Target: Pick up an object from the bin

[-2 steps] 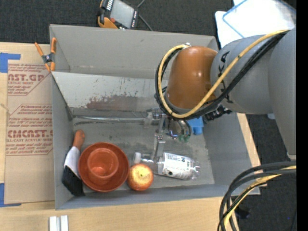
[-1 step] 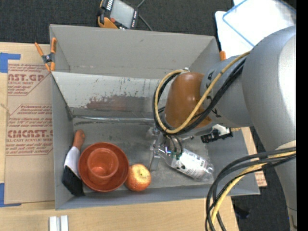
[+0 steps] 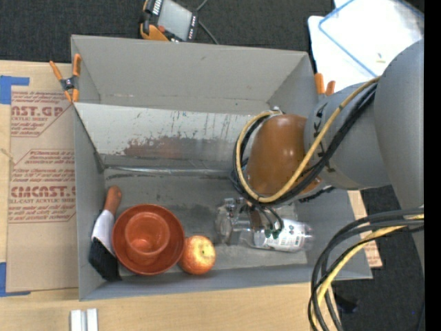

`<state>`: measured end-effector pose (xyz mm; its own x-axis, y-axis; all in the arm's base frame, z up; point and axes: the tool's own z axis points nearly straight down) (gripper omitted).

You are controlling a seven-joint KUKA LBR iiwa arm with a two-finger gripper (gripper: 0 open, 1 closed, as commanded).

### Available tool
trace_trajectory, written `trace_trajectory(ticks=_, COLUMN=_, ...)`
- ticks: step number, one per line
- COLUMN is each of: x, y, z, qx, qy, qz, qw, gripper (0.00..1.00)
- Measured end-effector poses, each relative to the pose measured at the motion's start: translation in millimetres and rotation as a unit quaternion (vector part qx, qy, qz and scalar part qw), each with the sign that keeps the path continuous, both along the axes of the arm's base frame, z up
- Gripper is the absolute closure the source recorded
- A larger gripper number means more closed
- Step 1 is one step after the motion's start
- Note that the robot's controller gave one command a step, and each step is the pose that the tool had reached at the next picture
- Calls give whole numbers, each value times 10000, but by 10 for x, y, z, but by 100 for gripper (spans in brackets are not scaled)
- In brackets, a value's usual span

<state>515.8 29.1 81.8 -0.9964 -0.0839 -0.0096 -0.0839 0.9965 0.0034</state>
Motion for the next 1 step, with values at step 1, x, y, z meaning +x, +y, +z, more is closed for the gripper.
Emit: trace_trajectory(ticks=1, x=0, y=1, z=0, qx=1, qy=0, qz=1, qw=10000, gripper=100)
